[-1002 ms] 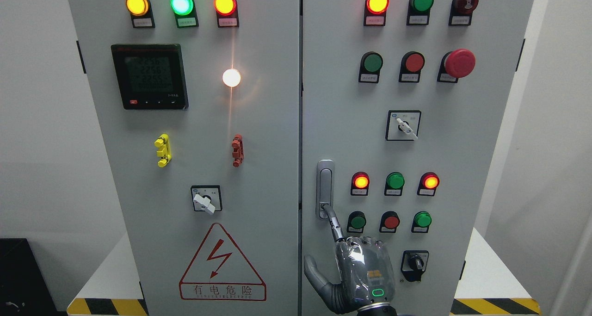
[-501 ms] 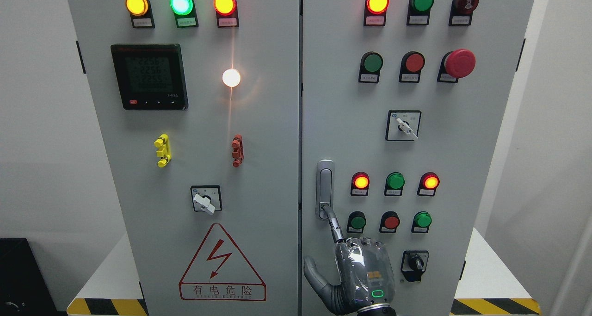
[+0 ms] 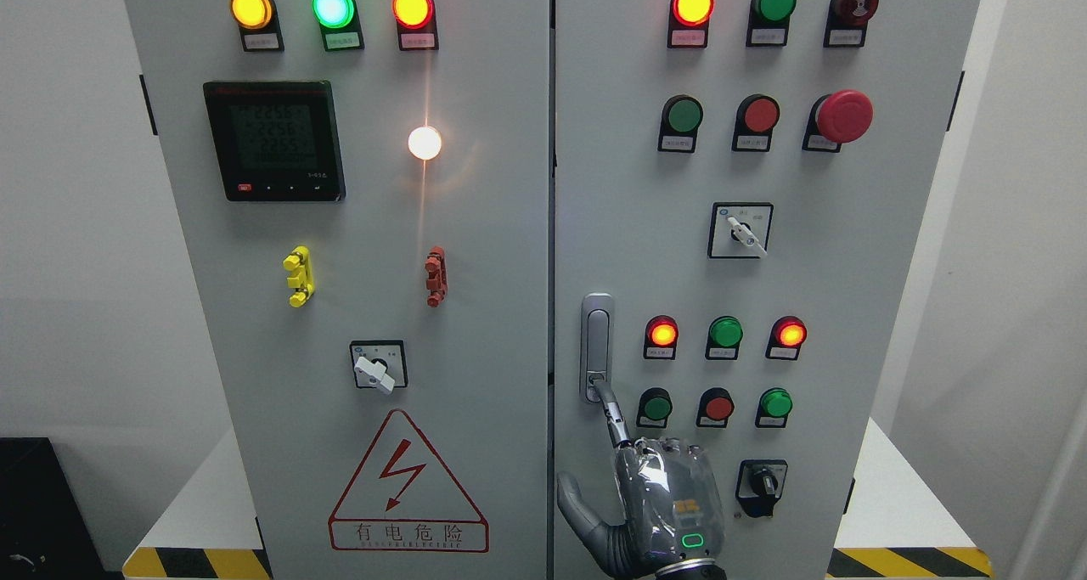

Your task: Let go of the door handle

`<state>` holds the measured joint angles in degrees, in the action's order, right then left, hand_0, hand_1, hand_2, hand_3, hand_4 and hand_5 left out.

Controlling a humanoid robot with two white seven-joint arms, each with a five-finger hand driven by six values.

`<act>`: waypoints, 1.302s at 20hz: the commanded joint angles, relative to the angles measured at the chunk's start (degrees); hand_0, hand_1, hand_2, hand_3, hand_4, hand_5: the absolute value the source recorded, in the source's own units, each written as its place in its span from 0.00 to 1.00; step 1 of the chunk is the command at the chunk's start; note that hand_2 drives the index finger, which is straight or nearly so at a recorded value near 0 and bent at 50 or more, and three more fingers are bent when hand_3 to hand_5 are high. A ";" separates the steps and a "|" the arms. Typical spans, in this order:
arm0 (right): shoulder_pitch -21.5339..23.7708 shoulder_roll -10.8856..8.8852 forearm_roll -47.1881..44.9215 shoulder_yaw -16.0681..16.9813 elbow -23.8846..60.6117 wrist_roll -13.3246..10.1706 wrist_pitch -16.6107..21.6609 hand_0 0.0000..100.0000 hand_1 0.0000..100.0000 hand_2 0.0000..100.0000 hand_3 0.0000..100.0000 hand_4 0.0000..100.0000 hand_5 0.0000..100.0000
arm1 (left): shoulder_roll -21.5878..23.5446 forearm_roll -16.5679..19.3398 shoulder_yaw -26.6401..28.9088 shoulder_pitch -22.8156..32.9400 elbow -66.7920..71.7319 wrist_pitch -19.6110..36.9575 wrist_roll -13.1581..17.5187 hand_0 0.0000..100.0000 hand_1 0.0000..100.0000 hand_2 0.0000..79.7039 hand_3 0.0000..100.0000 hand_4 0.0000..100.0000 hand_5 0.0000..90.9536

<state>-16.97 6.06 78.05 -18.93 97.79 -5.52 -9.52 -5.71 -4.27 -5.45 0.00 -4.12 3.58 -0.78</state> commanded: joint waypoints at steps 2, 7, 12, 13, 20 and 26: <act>0.18 0.00 0.00 0.04 -1.20 0.95 -0.06 0.40 0.21 0.06 1.00 1.00 1.00 | 0.00 -0.04 0.00 0.97 -0.01 0.03 -0.01 0.12 0.56 0.00 0.00 0.00 0.00; 0.27 0.09 0.00 0.04 -1.20 0.95 -0.06 0.40 0.21 0.07 1.00 1.00 1.00 | 0.00 -0.04 0.00 0.97 -0.01 0.03 -0.01 0.12 0.56 0.00 0.00 0.00 0.00; 0.27 0.09 0.00 0.04 -1.20 0.95 -0.06 0.40 0.21 0.07 1.00 1.00 1.00 | 0.00 -0.04 0.00 0.97 0.08 0.03 -0.01 0.12 0.56 0.00 0.00 0.00 0.00; 0.27 0.09 0.00 0.04 -1.20 0.95 -0.06 0.40 0.21 0.07 1.00 1.00 1.00 | 0.00 -0.04 0.00 0.97 -0.01 0.03 -0.01 0.12 0.56 0.00 0.00 0.00 0.00; 0.27 0.18 0.00 0.04 -1.20 0.95 -0.06 0.39 0.21 0.07 1.00 1.00 1.00 | 0.00 -0.04 0.00 0.97 -0.01 0.03 -0.01 0.12 0.56 0.00 0.00 0.00 0.00; 0.18 0.26 0.00 0.12 -1.20 0.95 -0.06 0.39 0.21 0.07 1.00 1.00 1.00 | 0.00 -0.04 0.00 0.97 -0.01 0.03 -0.01 0.12 0.56 0.00 0.00 0.00 0.00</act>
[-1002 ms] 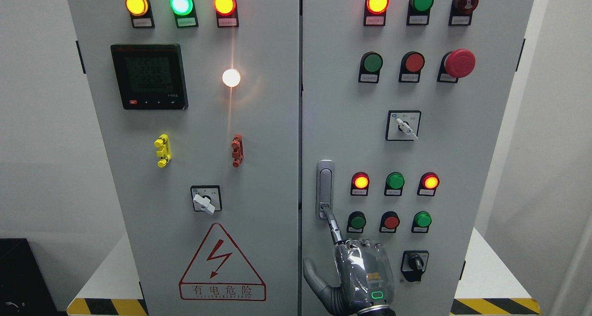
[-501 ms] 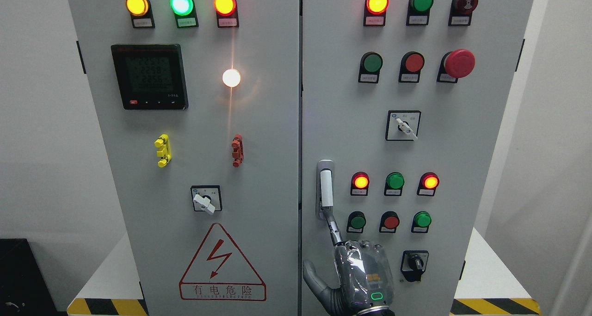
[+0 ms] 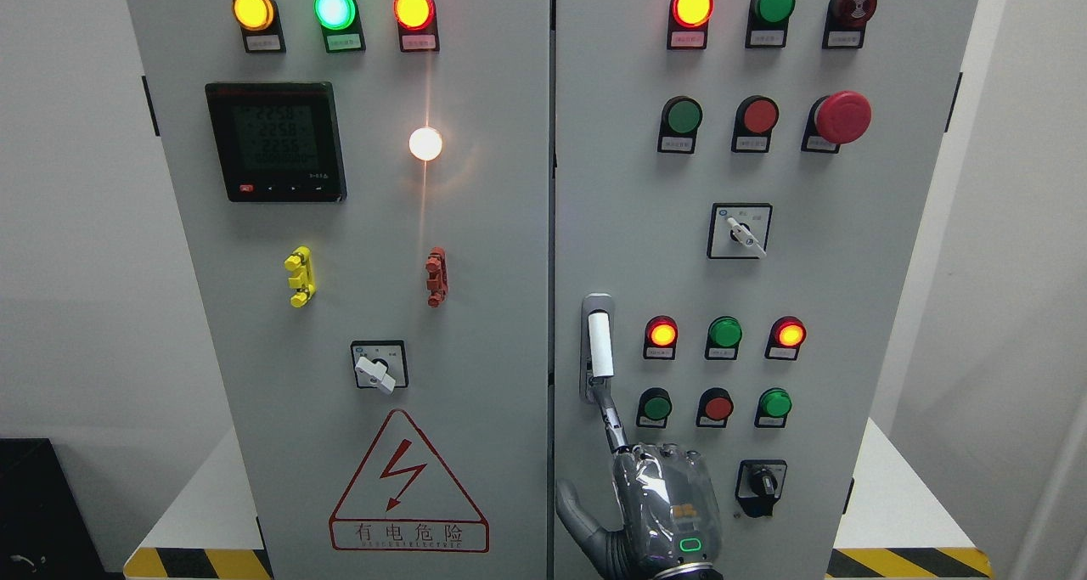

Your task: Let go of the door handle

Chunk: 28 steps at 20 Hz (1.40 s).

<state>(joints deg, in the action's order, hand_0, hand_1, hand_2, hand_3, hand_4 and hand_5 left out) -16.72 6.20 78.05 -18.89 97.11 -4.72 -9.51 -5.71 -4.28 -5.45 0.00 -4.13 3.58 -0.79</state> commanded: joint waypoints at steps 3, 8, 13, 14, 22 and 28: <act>0.02 0.12 0.00 0.08 -0.43 0.15 -0.07 0.39 0.21 0.07 1.00 1.00 1.00 | 0.00 -0.03 0.00 0.97 0.00 0.02 -0.01 0.12 0.56 0.00 0.00 0.00 0.00; 0.02 0.12 0.00 0.17 -0.43 0.24 -0.07 0.39 0.21 0.07 1.00 1.00 1.00 | 0.00 -0.03 0.00 0.97 0.00 0.02 -0.01 0.12 0.56 0.00 0.00 0.00 0.00; 0.19 0.12 0.00 0.17 -0.43 0.24 -0.07 0.39 0.21 0.07 1.00 1.00 1.00 | 0.00 -0.03 0.00 0.97 0.00 0.02 -0.01 0.12 0.56 0.00 0.00 0.00 0.00; 0.19 0.12 0.00 0.17 -0.43 0.24 -0.07 0.39 0.21 0.07 1.00 1.00 1.00 | 0.00 -0.03 0.00 0.97 0.00 0.02 -0.01 0.12 0.56 0.00 0.00 0.00 0.00; 0.37 0.12 0.00 0.26 -0.25 0.24 -0.07 0.39 0.21 0.07 1.00 1.00 1.00 | 0.00 -0.03 0.00 0.97 0.00 0.02 -0.01 0.12 0.56 0.00 0.00 0.00 0.00; 0.28 0.12 0.00 0.26 -0.08 0.24 -0.07 0.39 0.21 0.09 1.00 1.00 1.00 | 0.00 0.06 0.00 0.97 0.00 0.02 -0.01 0.12 0.56 0.00 0.00 0.00 0.00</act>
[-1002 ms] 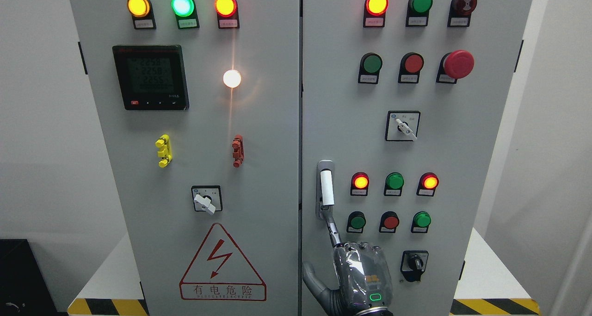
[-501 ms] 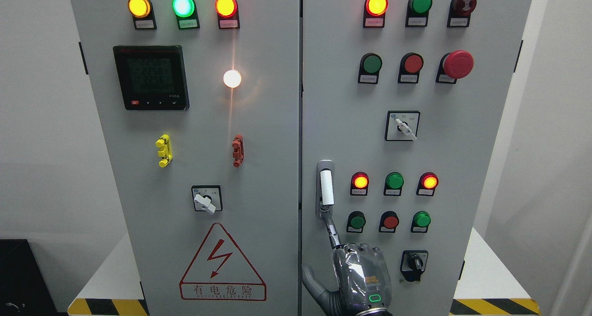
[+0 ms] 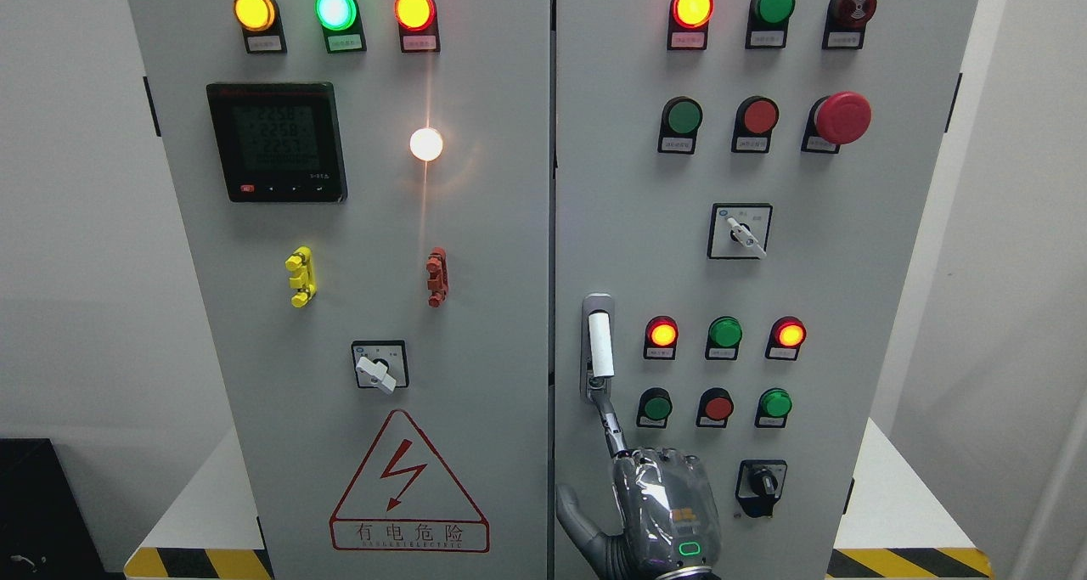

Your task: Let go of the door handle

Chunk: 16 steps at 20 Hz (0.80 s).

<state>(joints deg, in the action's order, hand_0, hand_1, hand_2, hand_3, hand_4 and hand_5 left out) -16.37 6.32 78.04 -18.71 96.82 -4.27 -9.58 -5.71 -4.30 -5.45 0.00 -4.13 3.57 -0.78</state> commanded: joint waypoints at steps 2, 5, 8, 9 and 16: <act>-0.15 -0.08 0.00 0.08 0.30 -0.21 0.00 0.39 0.21 0.10 1.00 1.00 1.00 | 0.00 0.08 0.00 0.97 0.00 0.03 -0.01 0.12 0.56 0.00 0.00 0.00 0.00; -0.15 -0.08 0.00 0.08 0.65 -0.21 0.00 0.39 0.21 0.10 1.00 1.00 1.00 | 0.00 -0.01 0.00 0.97 0.00 0.03 -0.01 0.12 0.56 0.00 0.00 0.00 0.00; -0.15 -0.08 0.00 0.08 1.09 -0.21 0.00 0.39 0.21 0.10 1.00 1.00 1.00 | 0.00 0.08 0.00 0.97 0.00 0.03 -0.01 0.12 0.56 0.00 0.00 0.00 0.00; -0.15 -0.08 0.00 0.08 1.18 -0.21 0.00 0.39 0.21 0.11 1.00 1.00 1.00 | 0.00 -0.01 0.00 0.97 0.00 0.03 -0.01 0.12 0.56 0.00 0.00 0.00 0.00; -0.24 -0.08 0.00 0.08 1.62 -0.39 0.09 0.39 0.22 0.13 1.00 1.00 1.00 | 0.00 -0.01 0.00 0.97 0.00 0.03 -0.01 0.12 0.56 0.00 0.00 0.00 0.00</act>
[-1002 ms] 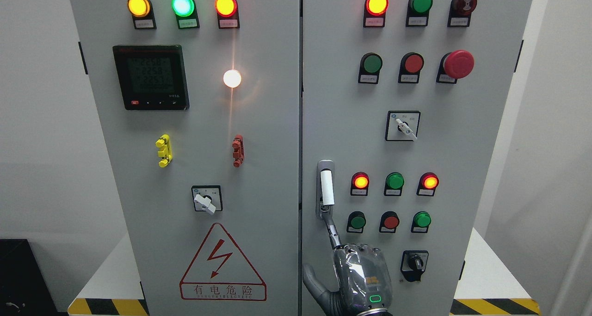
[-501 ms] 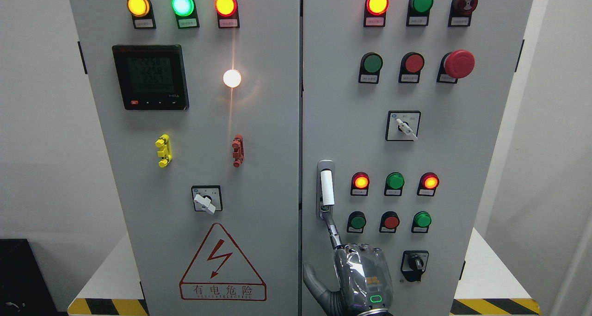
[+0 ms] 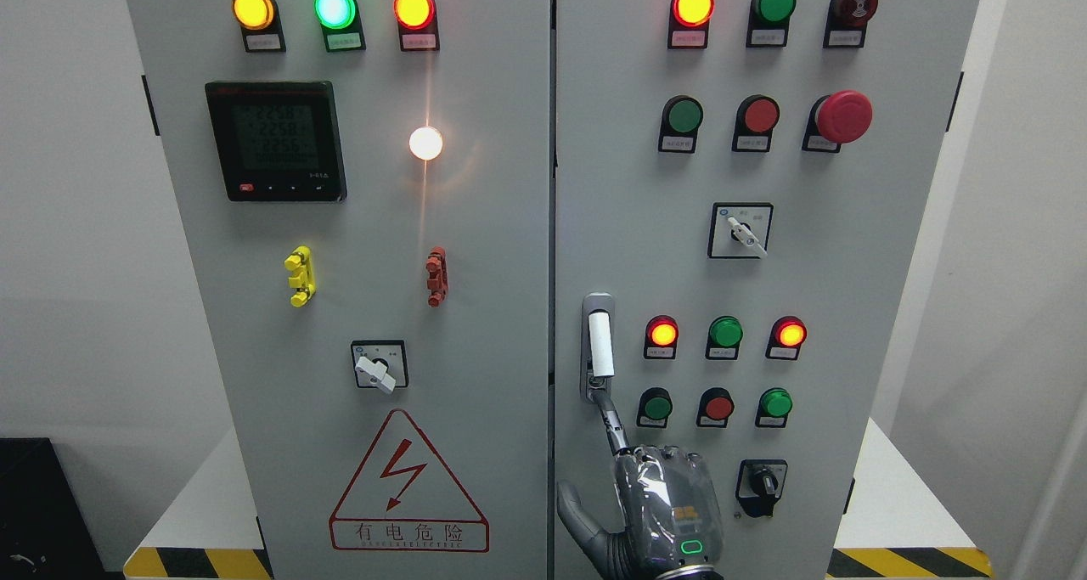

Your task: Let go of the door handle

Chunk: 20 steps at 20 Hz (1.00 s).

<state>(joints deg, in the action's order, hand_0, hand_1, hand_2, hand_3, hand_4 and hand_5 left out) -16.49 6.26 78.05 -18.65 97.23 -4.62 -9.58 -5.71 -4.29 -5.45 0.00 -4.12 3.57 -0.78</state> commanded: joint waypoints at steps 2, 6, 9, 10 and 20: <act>-0.12 -0.02 0.00 -0.07 1.38 -0.12 0.09 0.39 0.21 0.13 1.00 1.00 1.00 | 0.00 -0.02 0.00 0.97 0.08 0.03 -0.01 0.12 0.56 0.00 0.00 0.00 0.00; -0.12 -0.02 0.00 -0.07 1.55 -0.12 0.09 0.38 0.21 0.13 1.00 1.00 1.00 | 0.00 -0.02 0.00 0.97 -0.01 0.03 -0.01 0.12 0.56 0.00 0.00 0.00 0.00; -0.12 -0.02 0.00 -0.07 2.08 -0.12 0.09 0.38 0.21 0.15 1.00 1.00 1.00 | 0.00 -0.02 0.00 0.97 -0.01 0.03 -0.01 0.12 0.56 0.00 0.00 0.00 0.00; -0.12 -0.02 0.00 -0.07 2.08 -0.12 0.09 0.38 0.21 0.16 1.00 1.00 1.00 | 0.00 -0.02 0.00 0.97 -0.01 0.03 -0.01 0.12 0.56 0.00 0.00 0.00 0.00; -0.12 -0.02 0.00 -0.07 2.70 -0.21 0.18 0.38 0.21 0.17 1.00 1.00 1.00 | 0.00 -0.02 0.00 0.97 -0.01 0.03 -0.01 0.12 0.56 0.00 0.00 0.00 0.00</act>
<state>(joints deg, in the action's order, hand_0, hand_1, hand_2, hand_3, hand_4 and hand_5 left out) -16.61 6.24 78.05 -18.70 97.07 -4.81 -9.43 -5.71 -4.28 -5.45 0.00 -4.13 3.57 -0.79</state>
